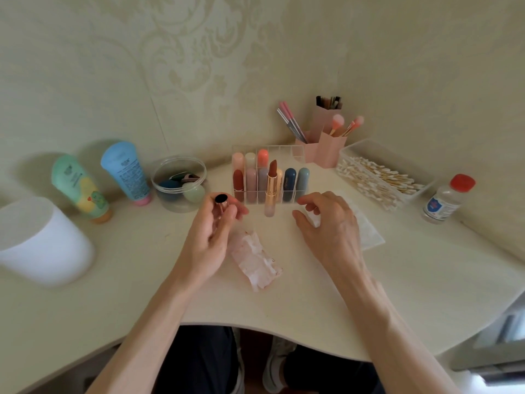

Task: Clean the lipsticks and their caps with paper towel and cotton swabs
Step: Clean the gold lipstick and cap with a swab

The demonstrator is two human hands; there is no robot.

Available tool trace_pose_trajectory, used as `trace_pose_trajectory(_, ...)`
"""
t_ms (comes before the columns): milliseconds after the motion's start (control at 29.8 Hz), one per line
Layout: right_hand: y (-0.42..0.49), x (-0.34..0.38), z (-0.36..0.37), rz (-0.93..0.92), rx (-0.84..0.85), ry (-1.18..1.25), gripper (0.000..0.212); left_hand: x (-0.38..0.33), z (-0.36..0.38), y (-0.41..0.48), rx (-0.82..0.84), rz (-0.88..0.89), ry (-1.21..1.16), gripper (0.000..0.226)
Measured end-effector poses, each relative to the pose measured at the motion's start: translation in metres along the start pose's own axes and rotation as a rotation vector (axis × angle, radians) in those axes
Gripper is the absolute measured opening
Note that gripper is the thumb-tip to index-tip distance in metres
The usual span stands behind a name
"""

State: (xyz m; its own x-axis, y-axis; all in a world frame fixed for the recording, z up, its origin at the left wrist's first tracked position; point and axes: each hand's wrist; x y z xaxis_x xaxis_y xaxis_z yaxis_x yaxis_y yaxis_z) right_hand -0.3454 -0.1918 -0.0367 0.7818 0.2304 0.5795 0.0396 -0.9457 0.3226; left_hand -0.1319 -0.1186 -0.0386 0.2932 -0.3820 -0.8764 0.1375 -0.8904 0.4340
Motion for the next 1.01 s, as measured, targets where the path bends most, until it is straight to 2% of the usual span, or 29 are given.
trace_pose_trajectory(101, 0.0, -0.002, -0.001, 0.004, -0.011, -0.008, 0.023, 0.011, -0.005, 0.005, -0.101, 0.054, 0.231, 0.016)
trace_pose_trajectory(168, 0.0, -0.004, -0.001, 0.011, -0.029, -0.008, 0.022, 0.014, -0.006, 0.006, -0.13, 0.034, 0.304, 0.019)
trace_pose_trajectory(268, 0.0, -0.007, -0.003, 0.018, -0.063, -0.003, 0.02, 0.012, -0.005, 0.004, -0.189, -0.036, 0.329, 0.027)
trace_pose_trajectory(402, 0.0, -0.007, -0.004, 0.021, -0.078, -0.001, 0.019, 0.014, -0.004, 0.004, -0.25, -0.107, 0.353, 0.022)
trace_pose_trajectory(704, -0.001, -0.008, -0.004, 0.012, -0.082, -0.001, 0.022, 0.017, -0.004, 0.003, -0.286, -0.135, 0.447, 0.03)
trace_pose_trajectory(871, -0.003, 0.004, 0.004, -0.043, 0.02, 0.049, 0.031, 0.018, -0.004, 0.002, -0.242, -0.123, 0.482, 0.044)
trace_pose_trajectory(1006, -0.003, 0.019, 0.002, 0.033, 0.141, 0.167, 0.036, 0.015, -0.006, 0.001, -0.269, -0.097, 0.458, 0.046)
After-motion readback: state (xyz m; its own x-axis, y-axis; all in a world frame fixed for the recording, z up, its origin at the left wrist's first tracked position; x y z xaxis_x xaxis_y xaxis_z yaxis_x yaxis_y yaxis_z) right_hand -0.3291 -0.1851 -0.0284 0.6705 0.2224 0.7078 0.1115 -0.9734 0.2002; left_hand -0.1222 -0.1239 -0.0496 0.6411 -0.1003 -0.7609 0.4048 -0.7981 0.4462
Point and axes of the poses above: each hand's wrist, its own y-axis towards the middle knuckle, its own z-axis out of the palm, x = y × z, and after that the axes turned 7 degrees about z, right-handed
